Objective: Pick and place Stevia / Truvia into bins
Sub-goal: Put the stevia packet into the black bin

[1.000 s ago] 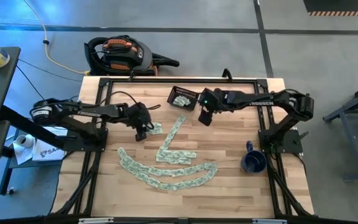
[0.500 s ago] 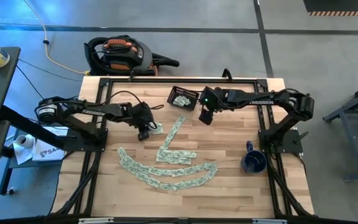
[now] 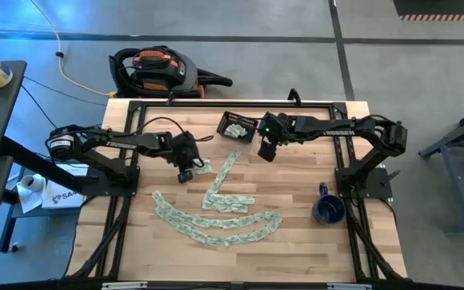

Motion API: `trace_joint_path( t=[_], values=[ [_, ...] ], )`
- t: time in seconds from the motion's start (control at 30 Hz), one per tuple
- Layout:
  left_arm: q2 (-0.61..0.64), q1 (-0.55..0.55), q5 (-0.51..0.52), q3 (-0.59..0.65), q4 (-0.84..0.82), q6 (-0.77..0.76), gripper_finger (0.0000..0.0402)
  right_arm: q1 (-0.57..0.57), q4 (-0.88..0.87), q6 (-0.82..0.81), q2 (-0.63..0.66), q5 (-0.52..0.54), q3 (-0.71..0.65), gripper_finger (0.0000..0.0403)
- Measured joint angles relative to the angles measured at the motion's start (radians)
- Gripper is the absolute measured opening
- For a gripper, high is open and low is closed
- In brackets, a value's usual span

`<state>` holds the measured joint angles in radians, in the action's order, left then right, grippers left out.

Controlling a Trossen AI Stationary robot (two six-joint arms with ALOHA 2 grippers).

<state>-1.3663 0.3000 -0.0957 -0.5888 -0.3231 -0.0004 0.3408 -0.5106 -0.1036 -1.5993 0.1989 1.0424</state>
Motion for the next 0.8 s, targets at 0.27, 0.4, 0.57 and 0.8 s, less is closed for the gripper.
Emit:
trace_joint_path(
  t=[0.27,0.4,0.57,0.8],
  values=[
    [0.0,0.0,0.012,0.0,0.026,-0.004,0.0191,0.0,0.0,0.0,-0.001,0.0,0.0,0.0245],
    [0.0,0.0,-0.003,0.0,0.034,0.002,0.0235,0.0,0.014,-0.004,-0.001,0.001,-0.016,0.0245],
    [-0.01,0.0,0.005,0.0,0.034,0.043,0.0244,0.0,0.023,-0.035,-0.001,-0.006,-0.077,0.0245],
    [-0.013,0.0,0.048,0.0,0.036,0.081,0.0197,-0.008,0.056,-0.053,-0.002,-0.004,-0.109,0.0245]
  ],
)
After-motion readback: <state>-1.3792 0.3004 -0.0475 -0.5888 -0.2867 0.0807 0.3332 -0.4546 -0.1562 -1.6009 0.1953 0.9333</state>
